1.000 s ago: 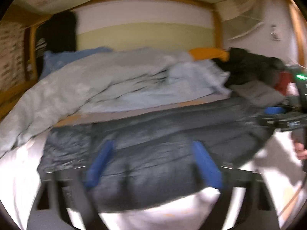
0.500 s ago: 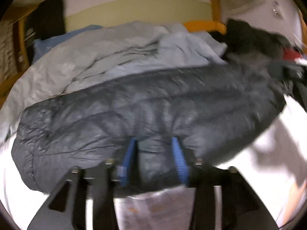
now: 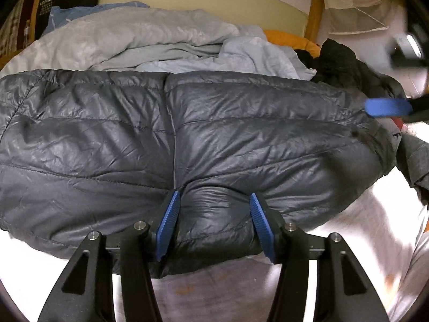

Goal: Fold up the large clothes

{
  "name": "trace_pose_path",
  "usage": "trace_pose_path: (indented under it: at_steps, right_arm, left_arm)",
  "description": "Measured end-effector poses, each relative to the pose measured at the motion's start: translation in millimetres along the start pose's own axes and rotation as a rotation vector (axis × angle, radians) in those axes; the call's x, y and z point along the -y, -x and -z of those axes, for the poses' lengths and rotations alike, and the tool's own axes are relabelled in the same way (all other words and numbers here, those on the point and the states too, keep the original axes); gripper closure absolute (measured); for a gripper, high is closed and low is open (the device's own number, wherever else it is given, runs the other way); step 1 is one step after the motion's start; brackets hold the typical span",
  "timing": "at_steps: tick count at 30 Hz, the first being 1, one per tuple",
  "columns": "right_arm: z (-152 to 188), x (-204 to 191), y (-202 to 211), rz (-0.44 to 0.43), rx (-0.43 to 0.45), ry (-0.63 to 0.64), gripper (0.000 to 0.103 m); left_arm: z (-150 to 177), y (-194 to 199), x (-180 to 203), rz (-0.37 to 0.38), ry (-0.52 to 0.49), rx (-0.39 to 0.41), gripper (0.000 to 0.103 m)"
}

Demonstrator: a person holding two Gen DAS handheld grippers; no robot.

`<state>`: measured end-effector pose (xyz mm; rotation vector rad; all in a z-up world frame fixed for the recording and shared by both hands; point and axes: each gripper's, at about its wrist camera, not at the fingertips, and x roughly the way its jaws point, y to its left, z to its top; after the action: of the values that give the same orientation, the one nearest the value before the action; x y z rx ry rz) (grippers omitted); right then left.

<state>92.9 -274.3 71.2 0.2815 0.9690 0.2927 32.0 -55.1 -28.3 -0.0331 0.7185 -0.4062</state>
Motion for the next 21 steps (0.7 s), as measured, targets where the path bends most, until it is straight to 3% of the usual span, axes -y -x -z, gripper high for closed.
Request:
trace_pose_path:
  at_steps: [4, 8, 9, 11, 15, 19, 21]
  right_arm:
    - [-29, -37, -37, 0.044, -0.11, 0.014, 0.019]
    - [-50, -54, -90, 0.027, -0.306, -0.048, 0.02]
    - [-56, -54, -102, 0.01, -0.35, -0.072, 0.022]
    - [-63, -55, -116, 0.028, -0.385, -0.078, 0.037]
    - [-60, -56, -158, 0.076, -0.505, -0.088, 0.043]
    - [-61, -64, -180, 0.175, -0.491, 0.013, 0.044]
    - [-63, -57, -192, 0.186, -0.494, -0.028, 0.044]
  left_arm:
    - [0, -1, -8, 0.044, 0.062, -0.008, 0.049]
    - [5, 3, -26, 0.111, 0.191, -0.002, 0.051]
    - [6, 3, -27, 0.113, 0.202, 0.0, 0.052]
    - [8, 4, -27, 0.115, 0.217, 0.004, 0.053]
    - [9, 4, -30, 0.127, 0.234, 0.003, 0.053]
    - [12, 5, -35, 0.138, 0.253, -0.002, 0.054]
    - [12, 2, -39, 0.155, 0.27, -0.012, 0.055]
